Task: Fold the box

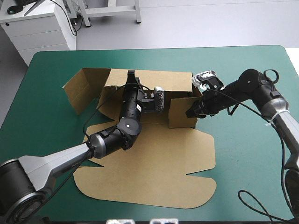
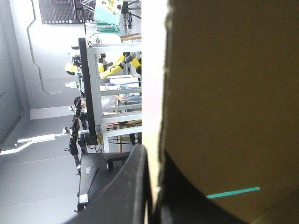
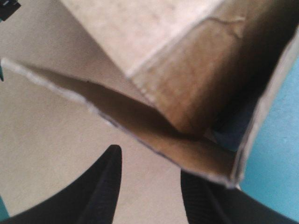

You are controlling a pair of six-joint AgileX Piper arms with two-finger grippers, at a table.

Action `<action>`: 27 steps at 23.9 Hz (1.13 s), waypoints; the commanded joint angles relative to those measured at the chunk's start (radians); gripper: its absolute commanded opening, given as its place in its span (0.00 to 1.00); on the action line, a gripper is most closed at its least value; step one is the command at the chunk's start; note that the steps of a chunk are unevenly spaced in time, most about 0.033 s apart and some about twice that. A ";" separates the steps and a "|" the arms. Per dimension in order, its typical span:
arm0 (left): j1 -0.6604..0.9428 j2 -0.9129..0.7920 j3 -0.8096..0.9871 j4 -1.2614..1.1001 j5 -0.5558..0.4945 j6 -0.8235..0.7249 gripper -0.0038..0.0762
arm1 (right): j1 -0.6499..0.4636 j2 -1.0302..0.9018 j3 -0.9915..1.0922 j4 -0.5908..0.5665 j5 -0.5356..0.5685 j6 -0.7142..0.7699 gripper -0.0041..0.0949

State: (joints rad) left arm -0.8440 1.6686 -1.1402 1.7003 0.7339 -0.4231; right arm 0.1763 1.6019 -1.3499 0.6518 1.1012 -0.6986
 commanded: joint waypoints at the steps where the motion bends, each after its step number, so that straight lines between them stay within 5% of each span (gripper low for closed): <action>1: -0.006 -0.046 -0.024 0.126 0.024 -0.012 0.04 | 0.000 -0.048 -0.020 -0.007 -0.082 0.014 0.47; 14: -0.006 -0.046 -0.024 0.126 0.019 -0.012 0.04 | 0.000 -0.052 -0.022 -0.025 0.044 0.031 0.44; 16: -0.006 -0.046 -0.024 0.126 0.019 -0.012 0.04 | 0.000 -0.052 -0.022 -0.025 0.063 0.048 0.37; 20: -0.006 -0.046 -0.024 0.126 0.019 -0.012 0.04 | 0.000 -0.054 -0.024 -0.002 0.111 0.060 0.03; 24: -0.006 -0.046 -0.024 0.126 0.019 -0.012 0.04 | 0.000 -0.084 -0.034 0.143 0.145 0.042 0.02; 27: -0.006 -0.046 -0.024 0.126 0.019 -0.012 0.04 | -0.009 -0.119 -0.141 0.131 0.145 0.075 0.02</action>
State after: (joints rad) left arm -0.8440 1.6686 -1.1402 1.7003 0.7296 -0.4231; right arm 0.1787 1.5438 -1.4053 0.7275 1.2224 -0.6355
